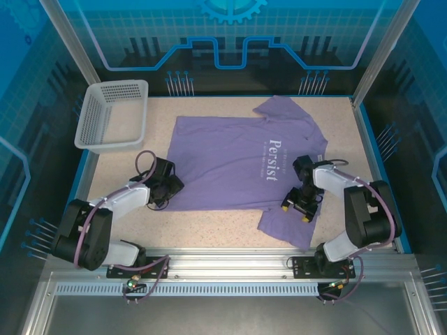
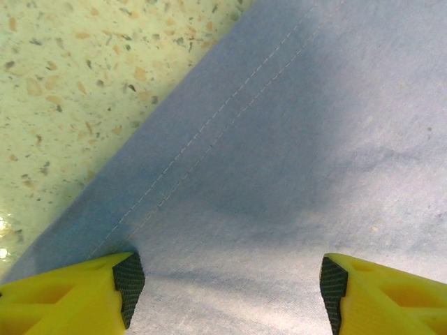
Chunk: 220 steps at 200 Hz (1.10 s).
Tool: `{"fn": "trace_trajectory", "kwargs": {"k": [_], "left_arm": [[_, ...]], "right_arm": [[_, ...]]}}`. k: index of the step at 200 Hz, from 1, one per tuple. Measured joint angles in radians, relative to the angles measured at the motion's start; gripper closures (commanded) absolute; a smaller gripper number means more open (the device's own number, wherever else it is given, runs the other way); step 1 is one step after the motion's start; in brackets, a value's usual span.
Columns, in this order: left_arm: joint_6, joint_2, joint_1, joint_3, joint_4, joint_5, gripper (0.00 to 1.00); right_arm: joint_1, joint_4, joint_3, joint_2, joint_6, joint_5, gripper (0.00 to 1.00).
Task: Fold and stack the t-shirts
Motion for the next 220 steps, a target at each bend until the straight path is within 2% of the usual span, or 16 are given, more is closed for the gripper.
{"fn": "trace_trajectory", "kwargs": {"k": [33, 75, 98, 139, 173, 220], "left_arm": [[0.023, -0.057, 0.006, 0.002, -0.084, 0.01, 0.24], [0.027, -0.198, 0.046, 0.024, -0.24, 0.003, 0.33], [0.021, -0.261, 0.088, -0.01, -0.27, 0.005, 0.35], [0.006, -0.262, 0.138, -0.084, -0.296, 0.055, 0.45], [-0.015, -0.231, 0.138, -0.096, -0.276, 0.091, 0.58], [-0.015, -0.162, 0.141, -0.09, -0.254, 0.089, 0.85]], "right_arm": [[0.013, -0.026, -0.021, -0.092, -0.005, -0.01, 0.26], [0.077, -0.026, 0.019, -0.203, -0.062, -0.039, 0.25], [0.122, -0.026, 0.019, -0.238, -0.093, -0.058, 0.25], [0.153, -0.026, 0.019, -0.248, -0.129, -0.076, 0.26], [0.154, -0.041, 0.026, -0.248, -0.144, -0.068, 0.28], [0.148, -0.11, 0.038, -0.241, -0.125, -0.018, 0.35]]}}
